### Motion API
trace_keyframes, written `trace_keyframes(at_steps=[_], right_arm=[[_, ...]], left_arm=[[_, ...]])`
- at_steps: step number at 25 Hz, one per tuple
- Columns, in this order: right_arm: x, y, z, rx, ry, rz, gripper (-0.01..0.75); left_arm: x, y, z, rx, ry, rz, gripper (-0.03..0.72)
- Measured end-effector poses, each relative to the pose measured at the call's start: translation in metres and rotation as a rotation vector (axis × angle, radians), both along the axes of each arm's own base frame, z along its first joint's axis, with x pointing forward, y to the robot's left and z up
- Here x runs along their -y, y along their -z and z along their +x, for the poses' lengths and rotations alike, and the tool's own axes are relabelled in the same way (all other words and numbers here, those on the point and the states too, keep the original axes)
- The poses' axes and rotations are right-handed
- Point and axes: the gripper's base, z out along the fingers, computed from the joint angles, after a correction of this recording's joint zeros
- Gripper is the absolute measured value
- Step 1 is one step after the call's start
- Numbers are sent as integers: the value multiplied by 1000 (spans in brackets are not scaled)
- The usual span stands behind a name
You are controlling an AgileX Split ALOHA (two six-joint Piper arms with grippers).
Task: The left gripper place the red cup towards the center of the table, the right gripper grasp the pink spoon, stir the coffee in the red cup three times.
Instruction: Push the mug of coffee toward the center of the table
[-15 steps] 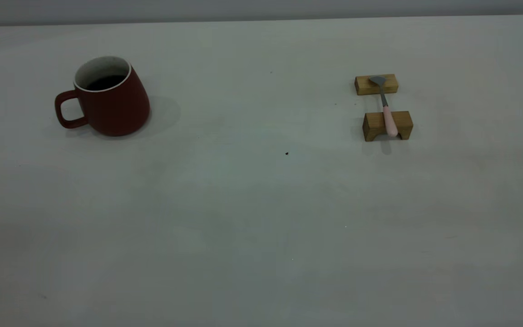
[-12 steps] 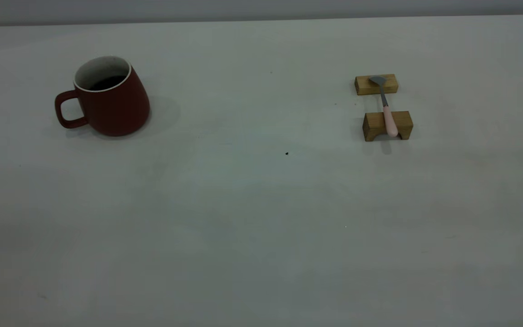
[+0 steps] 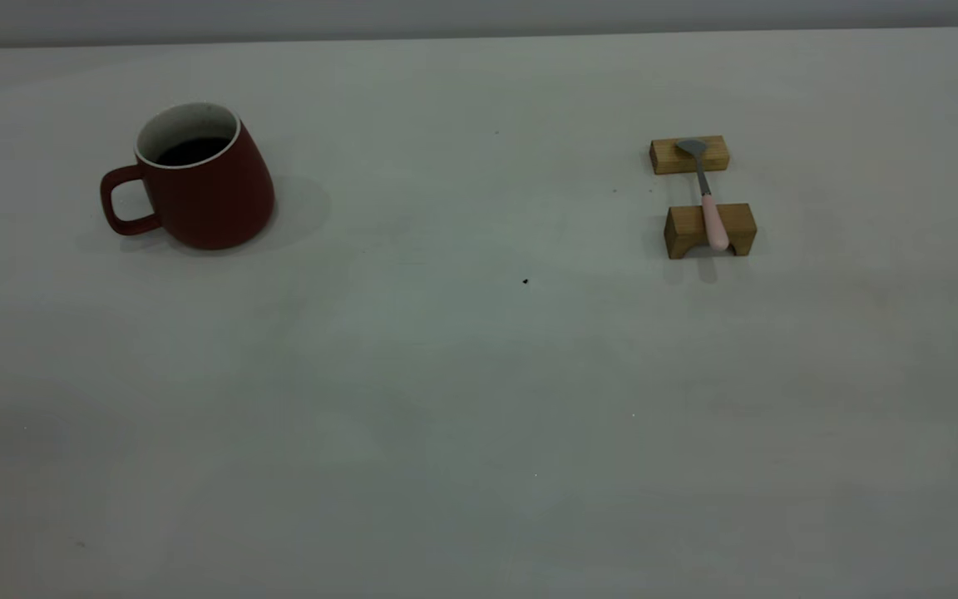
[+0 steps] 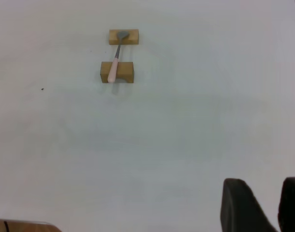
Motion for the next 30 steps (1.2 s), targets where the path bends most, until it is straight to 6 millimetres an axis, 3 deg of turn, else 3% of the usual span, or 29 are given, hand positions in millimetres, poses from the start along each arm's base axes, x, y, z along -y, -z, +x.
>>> trace_keyframes(at_steps=[12, 16, 20, 24, 28, 30], right_arm=[[0, 0, 0, 0, 0, 0, 237], [0, 0, 0, 0, 0, 0, 237], [0, 0, 0, 0, 0, 0, 237], [0, 0, 0, 0, 0, 0, 237], [0, 0, 0, 0, 0, 0, 237], [0, 0, 0, 0, 0, 0, 237]], left_arm=[[1, 0, 1, -7, 0, -18, 299], [2, -16, 14, -48, -4, -27, 299], [3, -37, 45, -170, 17, -3, 299], [4, -48, 92, -290, 125, 97, 299], [7, -43, 145, -352, 267, 193, 319], [8, -35, 169, -391, 311, 223, 384]])
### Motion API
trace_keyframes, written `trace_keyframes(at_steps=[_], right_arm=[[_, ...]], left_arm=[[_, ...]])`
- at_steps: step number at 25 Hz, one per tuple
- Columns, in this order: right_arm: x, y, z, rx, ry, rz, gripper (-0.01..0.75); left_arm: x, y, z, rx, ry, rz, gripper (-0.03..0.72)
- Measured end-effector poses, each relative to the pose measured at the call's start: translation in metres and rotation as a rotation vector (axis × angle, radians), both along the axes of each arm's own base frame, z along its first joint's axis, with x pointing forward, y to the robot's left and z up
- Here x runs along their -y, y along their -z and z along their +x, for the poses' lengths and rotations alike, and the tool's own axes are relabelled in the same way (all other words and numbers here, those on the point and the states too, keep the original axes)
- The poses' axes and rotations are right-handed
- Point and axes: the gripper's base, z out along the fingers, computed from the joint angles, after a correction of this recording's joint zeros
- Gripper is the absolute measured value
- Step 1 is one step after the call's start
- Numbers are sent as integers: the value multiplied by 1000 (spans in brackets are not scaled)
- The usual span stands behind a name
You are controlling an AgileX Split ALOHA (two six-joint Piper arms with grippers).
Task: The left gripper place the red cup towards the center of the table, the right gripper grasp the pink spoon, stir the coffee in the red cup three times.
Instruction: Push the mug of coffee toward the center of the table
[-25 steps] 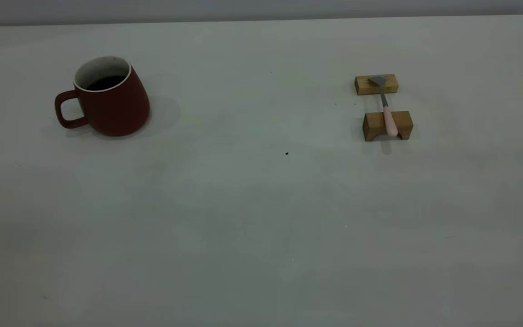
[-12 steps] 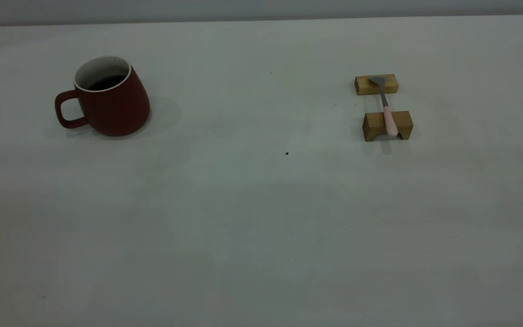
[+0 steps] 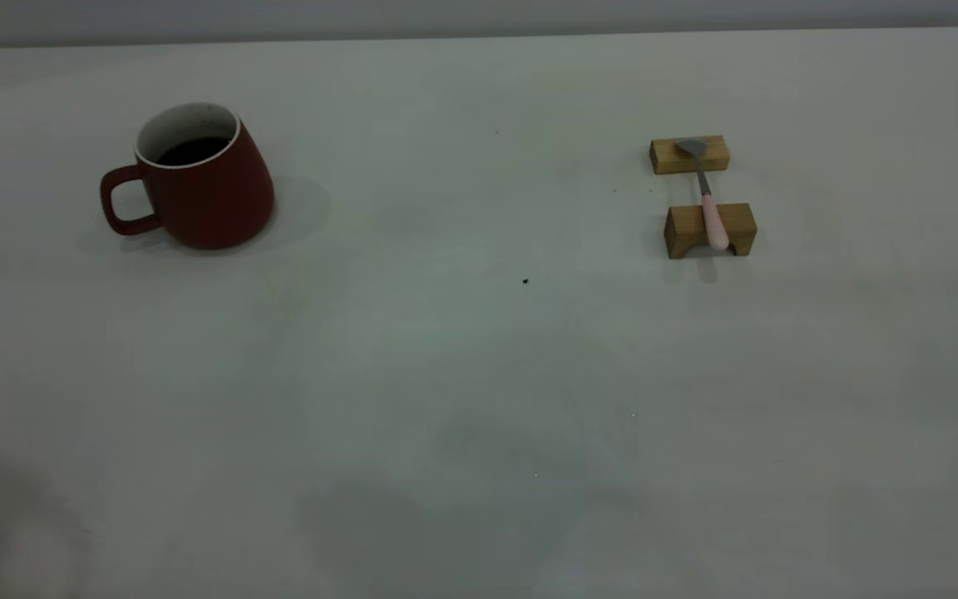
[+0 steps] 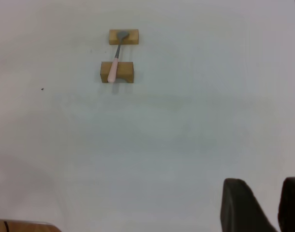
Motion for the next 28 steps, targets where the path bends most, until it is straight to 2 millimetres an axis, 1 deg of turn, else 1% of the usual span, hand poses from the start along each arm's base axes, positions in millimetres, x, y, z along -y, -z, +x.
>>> trace_keyframes(at_steps=[2, 4, 6, 10, 13, 19, 21, 24, 28], right_arm=[[0, 0, 0, 0, 0, 0, 237], [0, 0, 0, 0, 0, 0, 237], [0, 0, 0, 0, 0, 0, 237], [0, 0, 0, 0, 0, 0, 237], [0, 0, 0, 0, 0, 0, 237], [0, 0, 0, 0, 0, 0, 237], [0, 0, 0, 0, 0, 0, 237], [0, 0, 0, 0, 0, 0, 237], [0, 0, 0, 0, 0, 0, 237]], left_arm=[[0, 11, 26, -46, 21, 25, 482], [-3, 24, 50, -90, 34, 71, 601], [-5, 41, 76, -148, 50, 109, 664], [-7, 74, 121, -256, 124, 179, 678], [-7, 93, 151, -281, 175, 203, 678], [-5, 131, 203, -298, 230, 217, 678], [-5, 148, 216, -324, 250, 220, 678], [-4, 168, 234, -344, 286, 229, 678], [-4, 190, 252, -356, 327, 238, 672]])
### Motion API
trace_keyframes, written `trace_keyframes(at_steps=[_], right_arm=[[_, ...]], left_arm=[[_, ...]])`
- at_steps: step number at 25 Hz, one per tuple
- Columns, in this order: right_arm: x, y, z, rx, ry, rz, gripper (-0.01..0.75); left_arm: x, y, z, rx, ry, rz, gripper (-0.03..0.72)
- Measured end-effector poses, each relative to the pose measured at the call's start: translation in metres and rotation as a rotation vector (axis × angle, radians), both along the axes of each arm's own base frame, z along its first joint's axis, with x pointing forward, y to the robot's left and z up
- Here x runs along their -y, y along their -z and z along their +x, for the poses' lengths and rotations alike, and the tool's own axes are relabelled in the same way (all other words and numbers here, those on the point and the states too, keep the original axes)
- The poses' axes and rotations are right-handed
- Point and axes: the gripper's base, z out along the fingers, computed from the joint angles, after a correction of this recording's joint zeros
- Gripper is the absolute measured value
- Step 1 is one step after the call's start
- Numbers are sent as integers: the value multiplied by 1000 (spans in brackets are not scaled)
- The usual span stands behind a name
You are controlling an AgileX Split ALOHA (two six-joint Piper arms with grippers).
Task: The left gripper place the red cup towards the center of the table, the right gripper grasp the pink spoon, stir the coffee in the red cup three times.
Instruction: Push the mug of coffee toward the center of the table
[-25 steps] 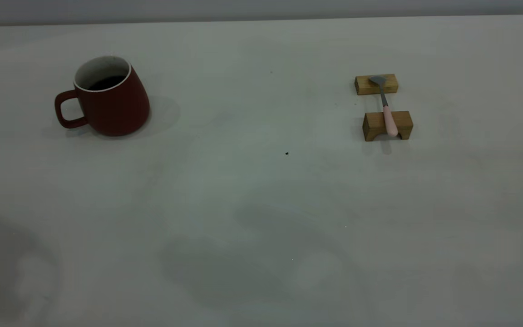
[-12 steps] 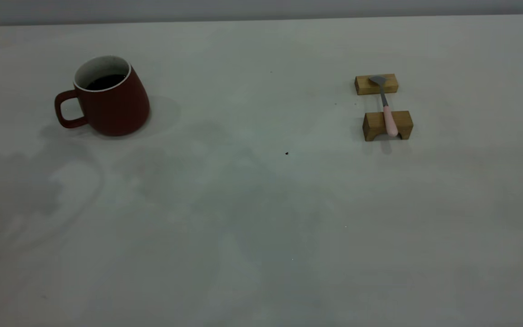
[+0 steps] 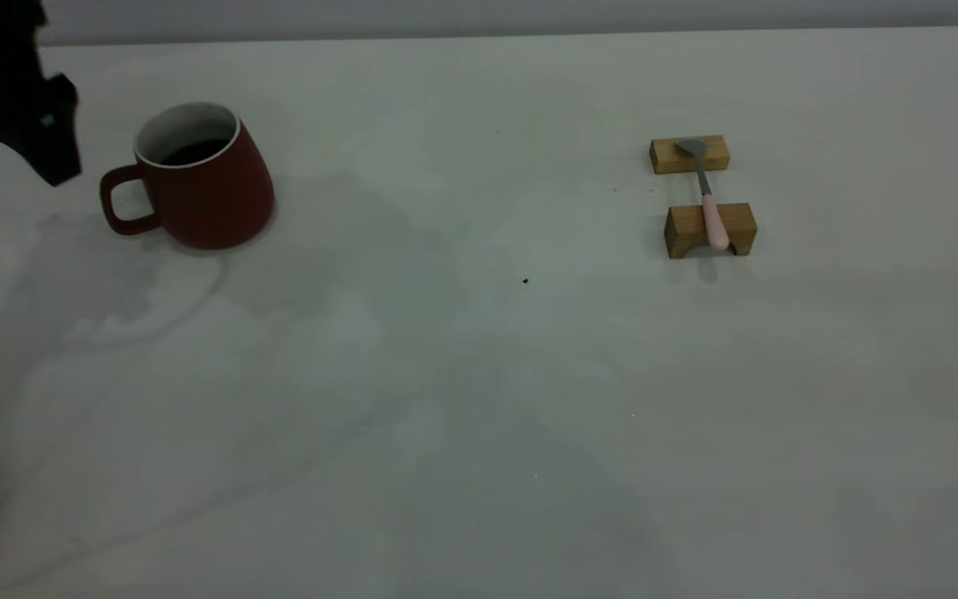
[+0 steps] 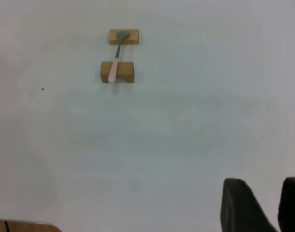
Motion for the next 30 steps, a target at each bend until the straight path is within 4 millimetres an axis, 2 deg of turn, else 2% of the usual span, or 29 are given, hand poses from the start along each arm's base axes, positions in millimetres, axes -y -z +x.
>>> trace_keyframes(at_steps=[9, 14, 21, 30], right_arm=[[0, 0, 0, 0, -1, 1, 237], [0, 0, 0, 0, -1, 2, 237], [0, 0, 0, 0, -2, 4, 237], [0, 0, 0, 0, -2, 4, 237]], left_arm=[[14, 35, 26, 9, 111, 7, 652], [24, 50, 30, 6, 165, 15, 630], [36, 55, 34, 38, 201, 12, 576], [64, 54, 33, 68, 286, 11, 571]])
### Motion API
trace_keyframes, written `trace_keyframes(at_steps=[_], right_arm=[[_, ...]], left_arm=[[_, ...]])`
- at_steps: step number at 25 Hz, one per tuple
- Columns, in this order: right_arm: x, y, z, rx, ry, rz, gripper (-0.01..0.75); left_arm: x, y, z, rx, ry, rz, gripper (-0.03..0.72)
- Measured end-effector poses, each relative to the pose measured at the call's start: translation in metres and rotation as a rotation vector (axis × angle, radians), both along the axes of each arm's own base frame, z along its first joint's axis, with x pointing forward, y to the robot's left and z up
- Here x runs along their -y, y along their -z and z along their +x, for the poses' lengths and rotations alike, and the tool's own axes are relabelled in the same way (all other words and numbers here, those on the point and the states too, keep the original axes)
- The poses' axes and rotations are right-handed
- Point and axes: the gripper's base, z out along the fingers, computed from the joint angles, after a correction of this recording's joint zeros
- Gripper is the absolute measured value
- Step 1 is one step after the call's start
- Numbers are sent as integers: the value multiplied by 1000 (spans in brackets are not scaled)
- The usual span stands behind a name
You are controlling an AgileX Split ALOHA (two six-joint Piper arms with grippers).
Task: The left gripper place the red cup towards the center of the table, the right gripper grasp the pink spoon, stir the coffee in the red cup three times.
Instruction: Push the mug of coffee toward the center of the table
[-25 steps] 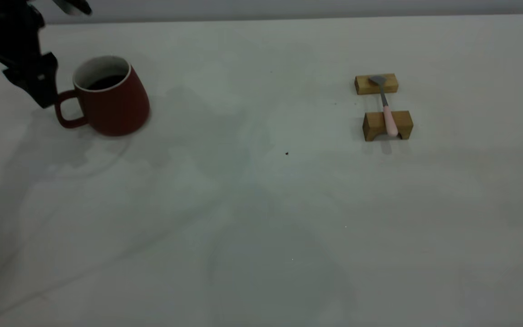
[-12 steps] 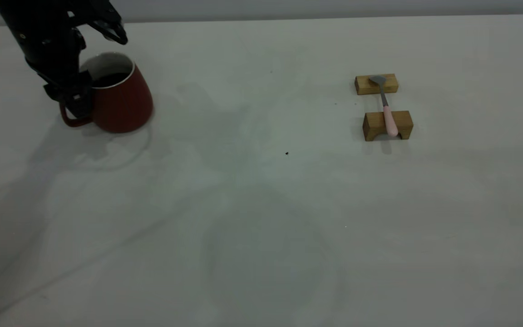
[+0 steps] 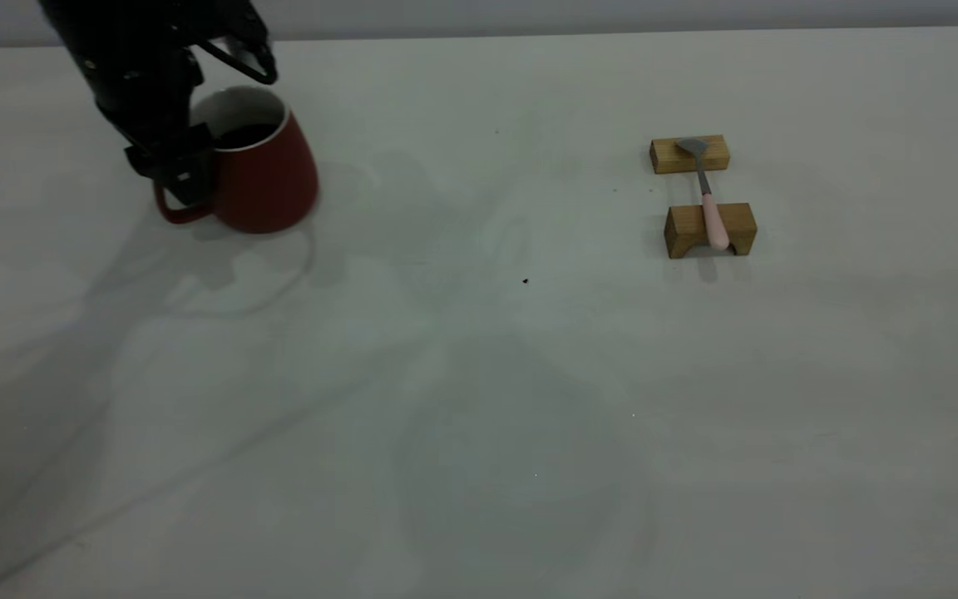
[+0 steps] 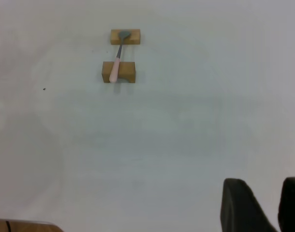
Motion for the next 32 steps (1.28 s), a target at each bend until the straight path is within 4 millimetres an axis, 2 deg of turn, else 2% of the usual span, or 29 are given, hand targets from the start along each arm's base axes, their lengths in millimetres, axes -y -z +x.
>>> trace_keyframes(at_steps=[12, 27, 32], right_arm=[[0, 0, 0, 0, -1, 1, 237], [0, 0, 0, 0, -1, 1, 237], [0, 0, 0, 0, -1, 1, 237]], left_arm=[[44, 0, -9, 2, 104, 1, 571], [116, 0, -35, -8, 249, -22, 571], [124, 0, -39, -10, 253, -31, 571]])
